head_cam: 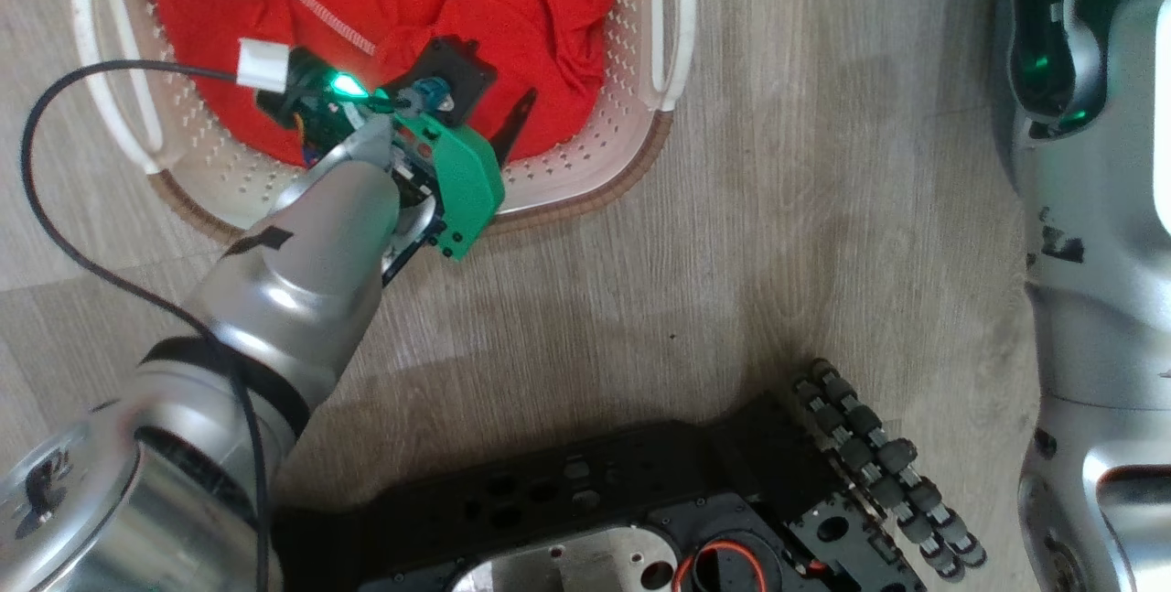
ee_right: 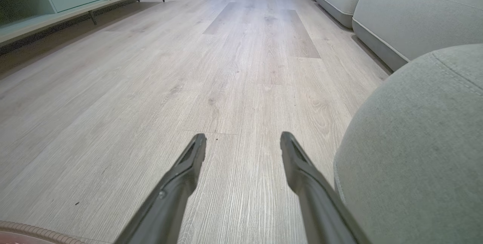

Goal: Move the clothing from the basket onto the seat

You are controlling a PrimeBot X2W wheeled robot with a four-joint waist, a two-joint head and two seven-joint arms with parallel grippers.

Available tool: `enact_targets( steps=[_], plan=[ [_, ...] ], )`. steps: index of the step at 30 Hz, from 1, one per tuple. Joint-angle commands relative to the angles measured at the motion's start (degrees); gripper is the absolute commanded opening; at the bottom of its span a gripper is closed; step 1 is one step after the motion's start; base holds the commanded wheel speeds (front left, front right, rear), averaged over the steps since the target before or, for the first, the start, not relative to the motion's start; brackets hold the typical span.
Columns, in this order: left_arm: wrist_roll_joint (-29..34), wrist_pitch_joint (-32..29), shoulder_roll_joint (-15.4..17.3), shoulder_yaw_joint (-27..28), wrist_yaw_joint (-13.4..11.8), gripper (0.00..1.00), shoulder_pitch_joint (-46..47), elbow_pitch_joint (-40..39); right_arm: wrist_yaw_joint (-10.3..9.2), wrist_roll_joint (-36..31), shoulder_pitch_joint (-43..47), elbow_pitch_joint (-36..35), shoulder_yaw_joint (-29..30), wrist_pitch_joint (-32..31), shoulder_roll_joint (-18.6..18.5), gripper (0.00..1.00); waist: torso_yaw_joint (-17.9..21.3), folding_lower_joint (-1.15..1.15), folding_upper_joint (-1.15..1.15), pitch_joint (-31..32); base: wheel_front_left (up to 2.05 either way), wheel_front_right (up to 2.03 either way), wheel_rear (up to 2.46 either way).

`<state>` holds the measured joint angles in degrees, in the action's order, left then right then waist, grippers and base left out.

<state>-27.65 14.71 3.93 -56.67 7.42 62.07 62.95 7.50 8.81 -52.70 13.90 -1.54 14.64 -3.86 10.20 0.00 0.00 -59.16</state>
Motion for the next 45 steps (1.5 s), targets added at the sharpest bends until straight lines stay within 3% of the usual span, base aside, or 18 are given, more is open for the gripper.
enact_targets(
  steps=[1,6,8,9,21,32,45],
  plan=[
    [-0.6,0.3,0.5,0.1,0.1,1.0,-0.4,0.0,-0.01,0.5,2.1,-2.1,-0.6,0.4,1.0,1.0,0.2,0.0,0.0,0.0,0.0,0.0,0.0],
    [-2.6,0.3,0.3,-2.6,0.1,1.0,0.2,2.3,-0.01,0.6,2.7,-2.1,-0.7,0.4,1.0,1.0,0.7,0.0,0.0,0.1,0.0,0.0,0.0],
    [-3.3,0.3,0.2,-4.0,0.1,0.06,0.3,2.7,-0.01,0.5,2.8,-2.0,-0.6,0.4,1.0,1.0,0.7,0.0,0.0,0.2,0.0,0.0,0.0],
    [-3.7,0.3,0.2,-4.8,0.1,0.0,0.4,2.9,-0.01,0.4,2.8,-1.9,-0.6,0.4,1.0,1.0,0.7,0.0,0.0,0.2,0.0,0.0,0.0],
    [-9.1,0.3,2.4,-6.3,0.1,0.0,2.1,0.2,-0.01,1.3,0.7,-1.2,-1.5,0.4,1.0,1.0,0.3,0.0,0.0,3.1,0.0,0.0,0.0],
    [-9.3,0.3,3.8,0.8,0.1,0.0,-4.5,-4.5,-0.01,0.5,3.0,3.3,-3.1,0.4,1.0,1.0,-2.2,0.0,0.0,14.3,0.0,0.0,0.0],
    [-4.2,0.3,3.7,12.0,0.1,0.0,-11.1,-11.1,-0.01,0.1,7.9,8.6,-3.2,0.4,1.0,1.0,-5.4,0.0,0.0,27.0,0.0,0.0,0.0]
  ],
)
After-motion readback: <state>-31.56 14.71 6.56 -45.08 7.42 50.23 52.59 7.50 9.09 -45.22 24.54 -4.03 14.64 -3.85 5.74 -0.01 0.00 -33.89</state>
